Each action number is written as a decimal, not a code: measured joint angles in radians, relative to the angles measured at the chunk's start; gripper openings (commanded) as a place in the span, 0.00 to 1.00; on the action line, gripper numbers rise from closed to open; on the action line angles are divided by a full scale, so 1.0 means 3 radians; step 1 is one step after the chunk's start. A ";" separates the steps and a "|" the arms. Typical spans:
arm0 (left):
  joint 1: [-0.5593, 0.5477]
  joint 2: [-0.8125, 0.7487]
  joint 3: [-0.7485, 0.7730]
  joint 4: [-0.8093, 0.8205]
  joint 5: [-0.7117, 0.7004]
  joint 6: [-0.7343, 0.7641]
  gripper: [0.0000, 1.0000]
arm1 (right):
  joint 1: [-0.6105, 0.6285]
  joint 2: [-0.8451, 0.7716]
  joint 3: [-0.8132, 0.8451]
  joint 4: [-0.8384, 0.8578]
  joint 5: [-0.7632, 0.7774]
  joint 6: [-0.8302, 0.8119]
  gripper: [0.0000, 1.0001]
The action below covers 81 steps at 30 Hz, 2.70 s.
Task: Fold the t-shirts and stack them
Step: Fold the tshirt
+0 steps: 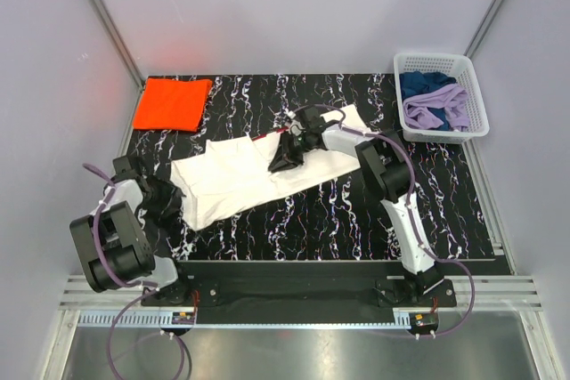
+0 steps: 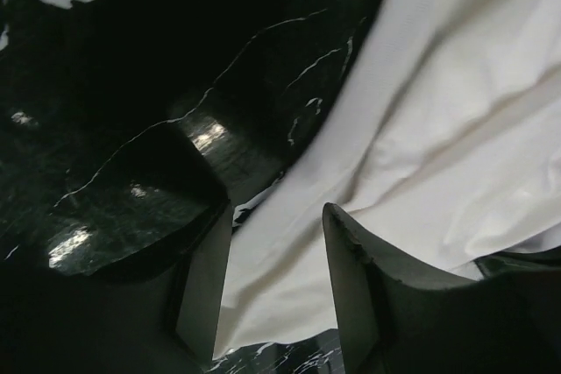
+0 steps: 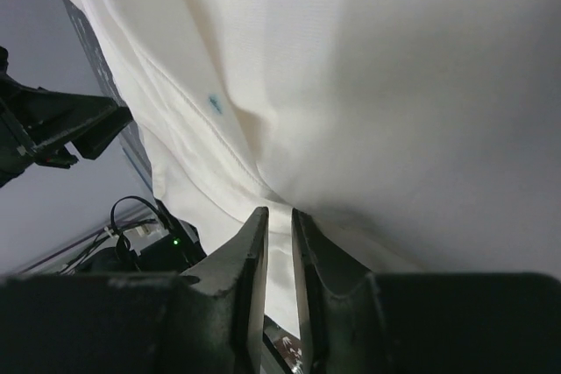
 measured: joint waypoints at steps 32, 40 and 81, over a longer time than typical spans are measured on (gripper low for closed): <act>-0.0843 0.1406 0.1790 0.0978 0.0476 0.0608 0.62 | -0.0057 0.0896 0.2232 -0.0833 0.0459 -0.0833 0.61; -0.0893 0.1946 0.2207 0.0905 0.0397 0.0712 0.58 | -0.0060 0.1011 0.2263 -0.0718 0.0453 -0.0777 0.56; -0.1310 0.1138 0.2021 0.0317 0.0409 0.1232 0.00 | -0.0285 -0.0095 0.0958 -0.0582 0.0549 -0.0673 0.54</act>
